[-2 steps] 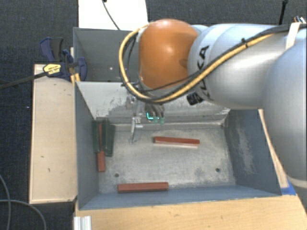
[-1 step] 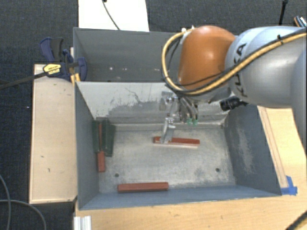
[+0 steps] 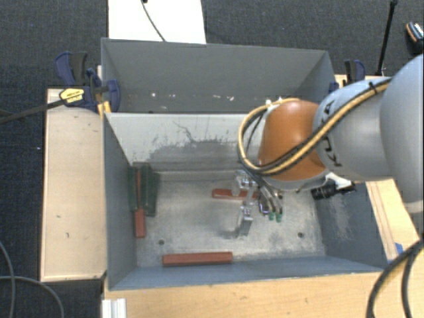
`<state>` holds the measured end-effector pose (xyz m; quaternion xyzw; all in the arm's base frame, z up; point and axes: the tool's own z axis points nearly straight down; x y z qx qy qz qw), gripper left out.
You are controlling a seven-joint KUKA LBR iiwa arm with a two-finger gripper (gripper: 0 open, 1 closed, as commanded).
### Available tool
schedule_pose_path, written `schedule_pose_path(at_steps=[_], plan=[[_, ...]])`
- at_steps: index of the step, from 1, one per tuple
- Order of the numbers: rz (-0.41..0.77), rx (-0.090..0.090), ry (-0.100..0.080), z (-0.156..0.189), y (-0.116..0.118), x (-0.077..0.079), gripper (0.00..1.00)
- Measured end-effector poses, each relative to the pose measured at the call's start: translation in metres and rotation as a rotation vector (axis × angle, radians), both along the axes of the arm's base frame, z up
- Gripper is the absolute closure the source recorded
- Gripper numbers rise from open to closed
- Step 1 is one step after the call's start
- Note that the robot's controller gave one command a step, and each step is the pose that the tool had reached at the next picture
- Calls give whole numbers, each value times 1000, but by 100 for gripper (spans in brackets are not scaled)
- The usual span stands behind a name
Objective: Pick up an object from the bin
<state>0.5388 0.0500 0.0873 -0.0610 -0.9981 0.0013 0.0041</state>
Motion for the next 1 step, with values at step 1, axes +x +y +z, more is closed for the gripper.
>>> schedule_pose_path(at_steps=[1], plan=[[-4,3,-13,-15,7,42,0]])
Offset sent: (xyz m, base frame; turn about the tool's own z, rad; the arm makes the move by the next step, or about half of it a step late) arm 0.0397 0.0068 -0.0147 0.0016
